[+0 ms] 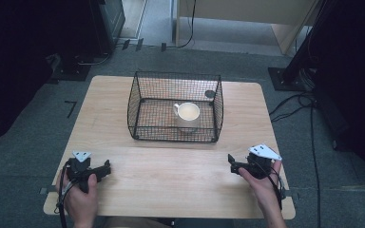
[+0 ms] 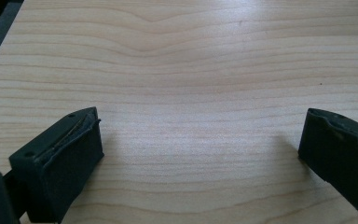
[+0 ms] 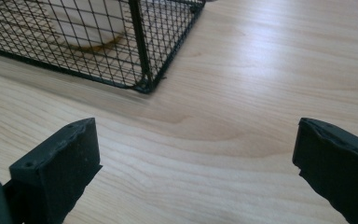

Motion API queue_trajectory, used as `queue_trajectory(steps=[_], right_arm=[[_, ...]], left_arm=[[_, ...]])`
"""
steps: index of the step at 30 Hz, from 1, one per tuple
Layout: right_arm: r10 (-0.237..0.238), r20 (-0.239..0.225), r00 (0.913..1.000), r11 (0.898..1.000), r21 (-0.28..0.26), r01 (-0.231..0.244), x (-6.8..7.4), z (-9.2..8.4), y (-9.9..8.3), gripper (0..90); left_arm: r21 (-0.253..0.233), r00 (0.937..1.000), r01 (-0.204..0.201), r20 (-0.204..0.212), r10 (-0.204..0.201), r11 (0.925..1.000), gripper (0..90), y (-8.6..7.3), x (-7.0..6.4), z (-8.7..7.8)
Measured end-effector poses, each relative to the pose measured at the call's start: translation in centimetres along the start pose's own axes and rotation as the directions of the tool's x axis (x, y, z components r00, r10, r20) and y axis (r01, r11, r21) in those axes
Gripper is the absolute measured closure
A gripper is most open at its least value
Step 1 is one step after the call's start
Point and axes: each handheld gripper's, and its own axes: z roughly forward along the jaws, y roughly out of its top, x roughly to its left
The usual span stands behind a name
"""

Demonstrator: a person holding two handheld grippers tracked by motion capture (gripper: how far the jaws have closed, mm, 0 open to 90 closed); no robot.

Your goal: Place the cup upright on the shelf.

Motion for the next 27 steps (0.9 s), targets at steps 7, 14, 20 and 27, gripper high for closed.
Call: queue_trajectory(steps=[7,14,20,27], right_arm=[[0.024,0.023,0.9995,1.000,0.012,-0.024,-1.2,-0.3,-1.0,0.4],[0.049,0.051,0.9975,0.998,0.032,-0.050,-2.5,-0.6,-2.4,0.4],[0.075,0.072,0.9946,0.996,0.051,-0.079,-3.7,-0.9,-3.8,0.4],[0.098,0.091,0.9910,0.991,0.077,-0.105,-4.6,-1.0,-5.1,0.4]], left_arm=[[0.000,1.0000,0.000,0.000,0.000,1.0000,0.0,0.0,0.0,0.0],[0.000,1.0000,0.000,0.000,0.000,1.0000,0.0,0.0,0.0,0.0],[0.000,1.0000,0.000,0.000,0.000,1.0000,0.0,0.0,0.0,0.0],[-0.001,1.0000,0.000,0.000,0.000,1.0000,0.0,0.0,0.0,0.0]])
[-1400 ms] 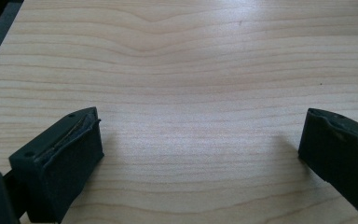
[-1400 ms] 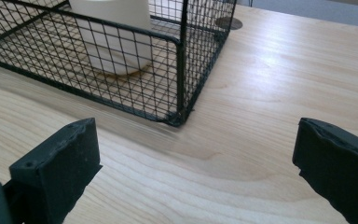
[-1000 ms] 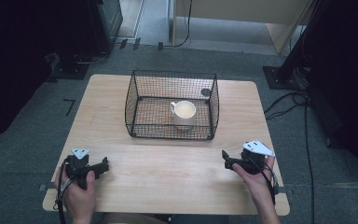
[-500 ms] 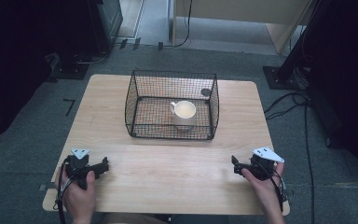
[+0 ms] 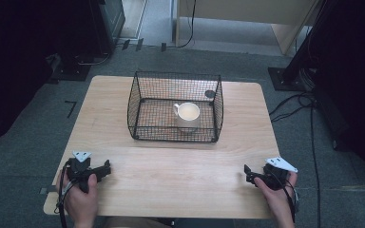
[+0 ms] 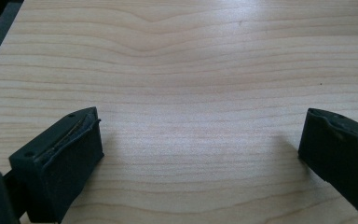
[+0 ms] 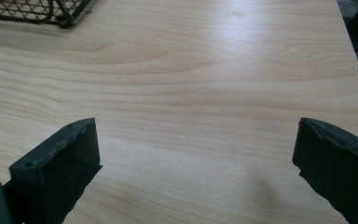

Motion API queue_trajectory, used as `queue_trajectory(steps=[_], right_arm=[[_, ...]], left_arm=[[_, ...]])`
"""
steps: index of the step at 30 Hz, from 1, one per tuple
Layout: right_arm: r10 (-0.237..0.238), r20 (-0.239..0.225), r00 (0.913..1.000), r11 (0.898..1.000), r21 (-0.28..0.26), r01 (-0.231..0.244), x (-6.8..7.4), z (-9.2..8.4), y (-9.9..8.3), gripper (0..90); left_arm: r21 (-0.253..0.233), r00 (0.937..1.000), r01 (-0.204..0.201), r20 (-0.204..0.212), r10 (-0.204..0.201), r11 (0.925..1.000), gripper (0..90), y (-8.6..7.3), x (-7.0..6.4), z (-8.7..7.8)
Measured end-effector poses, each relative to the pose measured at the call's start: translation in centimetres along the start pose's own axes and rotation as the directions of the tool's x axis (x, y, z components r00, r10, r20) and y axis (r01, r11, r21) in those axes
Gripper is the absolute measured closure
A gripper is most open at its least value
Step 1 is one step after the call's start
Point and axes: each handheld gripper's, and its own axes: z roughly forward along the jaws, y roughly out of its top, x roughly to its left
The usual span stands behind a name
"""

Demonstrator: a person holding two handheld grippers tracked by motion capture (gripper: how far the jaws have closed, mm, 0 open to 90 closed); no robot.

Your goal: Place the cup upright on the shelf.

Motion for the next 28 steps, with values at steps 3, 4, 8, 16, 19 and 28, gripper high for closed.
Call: queue_trajectory(steps=[3,4,8,16,19,28], right_arm=[[0.009,0.012,0.9999,1.000,0.014,-0.010,-0.47,0.05,-0.44,0.4],[0.014,0.019,0.9997,1.000,0.023,-0.014,-0.60,0.09,-0.57,0.4],[0.033,0.023,0.9992,0.997,0.068,-0.034,-1.08,0.42,-0.98,0.3],[0.003,0.055,0.9985,0.996,0.087,-0.008,-0.68,0.64,-0.95,0.0],[0.006,0.056,0.9984,0.996,0.090,-0.011,-0.65,0.65,-0.95,0.0],[-0.011,0.035,0.9993,0.996,0.092,0.007,-0.56,0.65,-0.96,0.0]], left_arm=[[0.000,1.0000,0.000,0.000,0.000,1.0000,0.0,0.00,0.00,0.00],[0.001,1.0000,0.000,0.000,0.000,1.0000,0.0,0.00,0.00,0.00],[0.001,1.0000,0.000,0.000,0.000,1.0000,0.0,0.00,0.00,-0.01],[0.000,1.0000,0.000,0.000,0.000,1.0000,0.0,-0.01,0.00,0.00],[0.000,1.0000,0.000,0.000,0.000,1.0000,0.0,-0.01,0.00,0.00],[0.000,1.0000,0.000,0.000,0.000,1.0000,0.0,-0.01,0.01,-0.01]])
